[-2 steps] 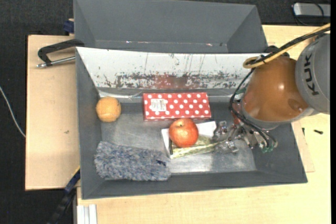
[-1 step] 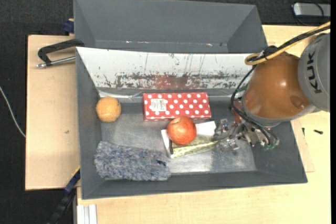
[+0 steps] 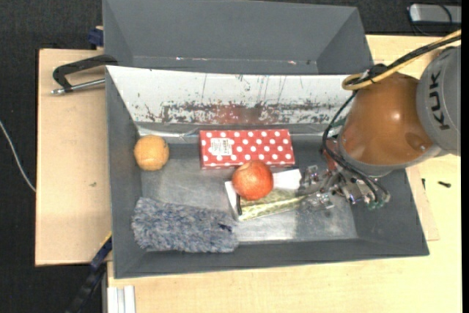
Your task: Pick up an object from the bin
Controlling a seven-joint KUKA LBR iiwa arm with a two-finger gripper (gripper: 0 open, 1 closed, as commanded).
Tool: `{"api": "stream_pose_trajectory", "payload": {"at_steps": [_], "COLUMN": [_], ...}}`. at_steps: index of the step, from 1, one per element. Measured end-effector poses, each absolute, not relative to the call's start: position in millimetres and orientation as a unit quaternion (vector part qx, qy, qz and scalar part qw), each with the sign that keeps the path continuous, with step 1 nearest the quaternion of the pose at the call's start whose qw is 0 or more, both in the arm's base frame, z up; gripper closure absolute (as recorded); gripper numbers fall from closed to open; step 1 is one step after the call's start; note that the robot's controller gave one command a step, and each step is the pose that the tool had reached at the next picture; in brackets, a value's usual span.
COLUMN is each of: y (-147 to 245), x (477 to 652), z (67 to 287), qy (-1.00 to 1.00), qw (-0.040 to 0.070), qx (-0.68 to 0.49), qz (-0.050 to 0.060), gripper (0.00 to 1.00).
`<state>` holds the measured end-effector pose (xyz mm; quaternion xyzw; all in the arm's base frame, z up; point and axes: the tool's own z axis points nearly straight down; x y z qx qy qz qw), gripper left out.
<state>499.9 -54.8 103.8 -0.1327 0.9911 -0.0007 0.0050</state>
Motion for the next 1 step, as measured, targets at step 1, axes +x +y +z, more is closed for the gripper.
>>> {"api": "stream_pose_trajectory", "payload": {"at_steps": [1], "y": [-54.7], "x": [499.5], "z": [106.0], "qy": [0.991], "qw": [0.004], "qx": [-0.133], "qz": [0.0], "gripper": [1.0]}}
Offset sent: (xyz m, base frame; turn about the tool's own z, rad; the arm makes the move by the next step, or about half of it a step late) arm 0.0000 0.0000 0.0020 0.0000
